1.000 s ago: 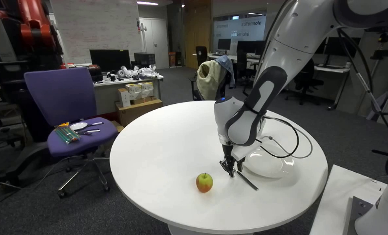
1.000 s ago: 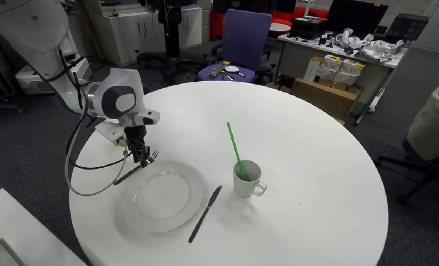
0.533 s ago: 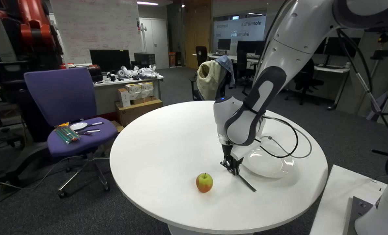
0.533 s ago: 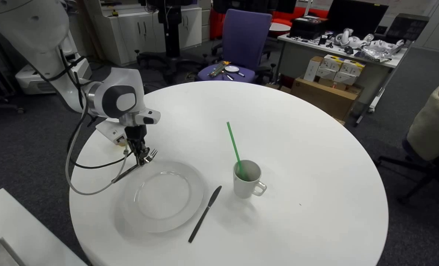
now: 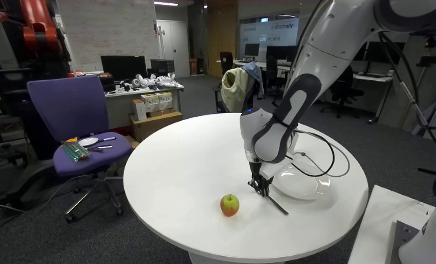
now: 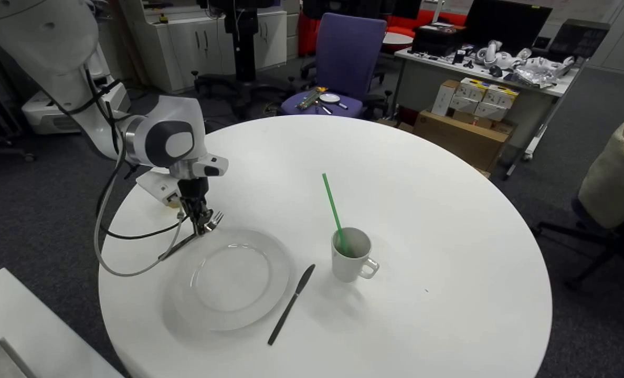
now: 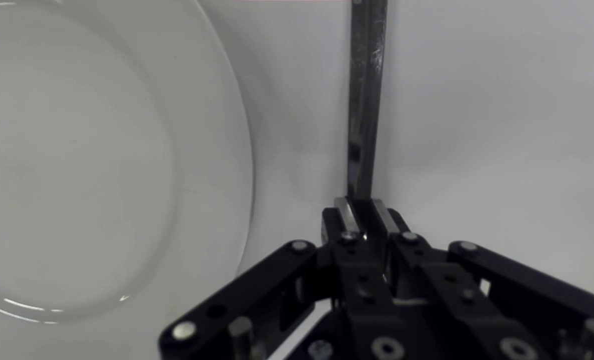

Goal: Place the fork on the plate

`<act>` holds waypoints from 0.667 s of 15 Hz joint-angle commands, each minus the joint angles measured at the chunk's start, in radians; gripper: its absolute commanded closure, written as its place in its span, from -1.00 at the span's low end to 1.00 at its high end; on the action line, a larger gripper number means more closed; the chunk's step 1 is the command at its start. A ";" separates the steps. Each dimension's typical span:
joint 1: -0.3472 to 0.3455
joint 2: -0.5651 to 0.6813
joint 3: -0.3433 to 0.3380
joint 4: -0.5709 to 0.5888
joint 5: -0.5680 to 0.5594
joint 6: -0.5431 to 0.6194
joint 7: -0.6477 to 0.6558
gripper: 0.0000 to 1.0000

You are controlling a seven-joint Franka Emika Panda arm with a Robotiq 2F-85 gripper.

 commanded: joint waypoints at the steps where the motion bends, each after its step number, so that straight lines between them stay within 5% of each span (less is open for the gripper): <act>1: 0.003 -0.076 -0.003 -0.027 0.009 -0.044 -0.048 0.95; 10: -0.013 -0.264 -0.005 -0.110 -0.038 -0.136 -0.088 0.95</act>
